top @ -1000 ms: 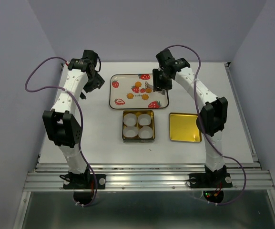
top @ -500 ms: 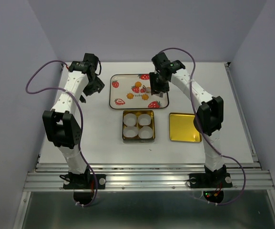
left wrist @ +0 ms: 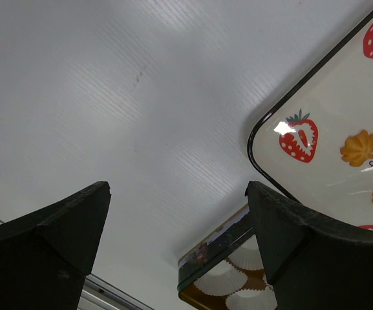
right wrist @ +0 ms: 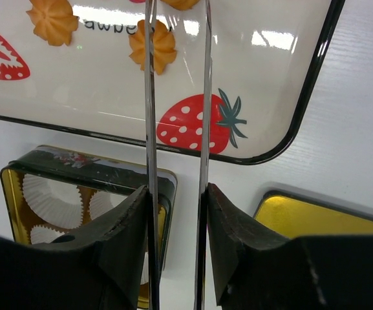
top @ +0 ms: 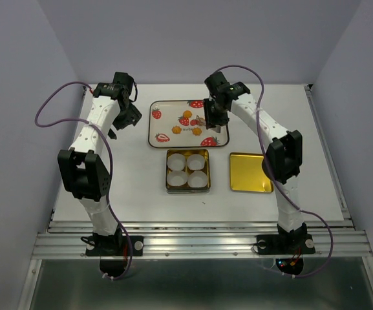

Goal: Pack the cookies

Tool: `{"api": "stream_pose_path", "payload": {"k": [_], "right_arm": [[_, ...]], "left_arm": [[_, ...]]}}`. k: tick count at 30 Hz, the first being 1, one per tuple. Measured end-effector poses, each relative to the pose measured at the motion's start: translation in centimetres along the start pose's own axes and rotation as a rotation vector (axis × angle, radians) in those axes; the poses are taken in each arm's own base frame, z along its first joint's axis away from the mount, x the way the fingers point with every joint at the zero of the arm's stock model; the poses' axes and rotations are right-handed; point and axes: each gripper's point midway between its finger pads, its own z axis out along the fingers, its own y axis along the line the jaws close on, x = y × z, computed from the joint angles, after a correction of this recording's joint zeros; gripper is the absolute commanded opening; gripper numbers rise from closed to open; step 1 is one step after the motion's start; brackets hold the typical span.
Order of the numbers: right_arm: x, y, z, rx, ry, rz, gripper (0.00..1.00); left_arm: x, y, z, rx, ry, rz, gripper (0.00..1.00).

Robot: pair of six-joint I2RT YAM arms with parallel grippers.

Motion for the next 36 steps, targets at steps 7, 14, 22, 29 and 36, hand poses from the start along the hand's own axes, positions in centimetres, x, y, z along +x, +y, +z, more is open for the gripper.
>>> {"api": "stream_pose_path", "payload": {"k": [7,14,22,29,36], "right_arm": [[0.4,0.0,0.4,0.002,0.011,0.01,0.39],[0.8,-0.1,0.8,0.007,0.018,0.029,0.39],[0.9,-0.6,0.4,0.022,0.02,0.001,0.37],[0.4,-0.5,-2.4,0.0,-0.016,-0.011,0.36],[0.3,-0.6,-6.7,-0.03,-0.079,-0.017,0.35]], "left_arm": [[0.1,-0.1,0.0,0.007,0.008,-0.001,0.99],[0.6,-0.6,-0.3,0.036,0.037,-0.006,0.99],[1.0,-0.3,-1.0,0.052,0.045,-0.02,0.99],[1.0,-0.3,-0.9,0.048,0.044,-0.037,0.99],[1.5,0.2,-0.4,0.022,0.053,-0.049,0.99]]}}
